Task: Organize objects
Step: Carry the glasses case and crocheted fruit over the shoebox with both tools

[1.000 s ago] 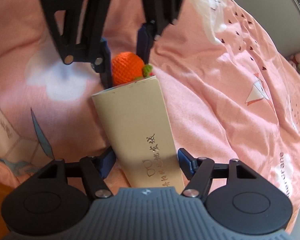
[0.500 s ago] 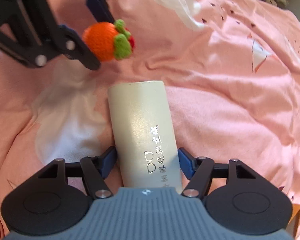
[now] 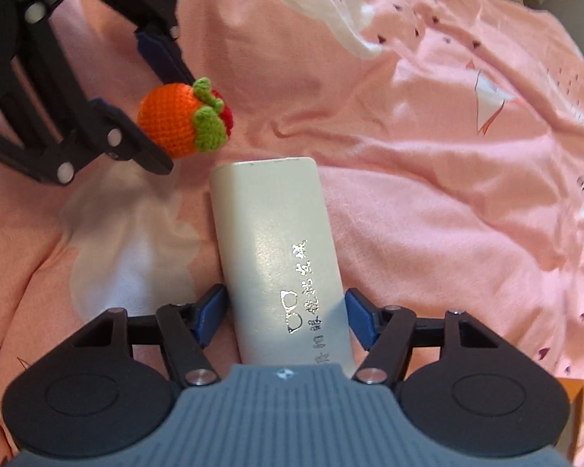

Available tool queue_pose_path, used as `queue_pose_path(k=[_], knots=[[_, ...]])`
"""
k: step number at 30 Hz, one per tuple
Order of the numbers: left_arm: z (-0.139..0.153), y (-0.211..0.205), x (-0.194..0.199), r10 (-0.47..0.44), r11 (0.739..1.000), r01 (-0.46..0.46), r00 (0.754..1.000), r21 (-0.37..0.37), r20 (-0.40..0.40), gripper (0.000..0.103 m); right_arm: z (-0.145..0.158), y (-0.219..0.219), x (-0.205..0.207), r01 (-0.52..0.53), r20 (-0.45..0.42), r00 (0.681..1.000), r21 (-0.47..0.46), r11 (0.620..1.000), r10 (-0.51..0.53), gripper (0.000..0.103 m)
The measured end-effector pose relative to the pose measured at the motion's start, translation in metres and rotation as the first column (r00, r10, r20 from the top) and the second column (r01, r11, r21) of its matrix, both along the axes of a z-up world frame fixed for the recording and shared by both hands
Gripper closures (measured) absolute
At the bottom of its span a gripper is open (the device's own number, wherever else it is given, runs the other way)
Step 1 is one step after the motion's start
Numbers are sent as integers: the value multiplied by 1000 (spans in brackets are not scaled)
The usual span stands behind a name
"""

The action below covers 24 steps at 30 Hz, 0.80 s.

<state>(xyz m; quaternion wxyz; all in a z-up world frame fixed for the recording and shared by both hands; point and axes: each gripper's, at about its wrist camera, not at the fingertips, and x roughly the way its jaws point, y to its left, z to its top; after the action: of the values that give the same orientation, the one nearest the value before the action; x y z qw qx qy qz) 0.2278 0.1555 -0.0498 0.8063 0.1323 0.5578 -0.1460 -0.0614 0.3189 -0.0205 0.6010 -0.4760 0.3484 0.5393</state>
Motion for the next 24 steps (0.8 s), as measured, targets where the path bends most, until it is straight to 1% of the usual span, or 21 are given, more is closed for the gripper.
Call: queue_pose_path(k=[4,8,11,15,19,21,24], knots=[[15,0,-5,9,1000,-8,999,-9,32,57,24,-9,-16,-52,70,996,60,997,48,36],[33,-1,-15,20,1000,-19,997,-4,73,57,48,-17,-28,-80,150,987,111,991,63,37],[49,0,-23,30,1000,-30,995,-9,94,57,69,-27,-35,-84,200,978,156,984,52,37],[72,-10,-32,14,1000,-14,990,-5,140,57,104,-42,-42,-97,254,966,209,973,41,37],[100,-29,-36,-19,999,24,977,-21,211,57,142,-61,-41,-83,278,960,259,962,8,37],[111,-41,-34,-35,999,42,970,-28,240,57,157,-74,-39,-79,298,955,270,960,-5,37],[118,-59,-29,-55,998,64,963,-26,265,57,168,-94,-32,-66,331,943,261,963,-25,37]])
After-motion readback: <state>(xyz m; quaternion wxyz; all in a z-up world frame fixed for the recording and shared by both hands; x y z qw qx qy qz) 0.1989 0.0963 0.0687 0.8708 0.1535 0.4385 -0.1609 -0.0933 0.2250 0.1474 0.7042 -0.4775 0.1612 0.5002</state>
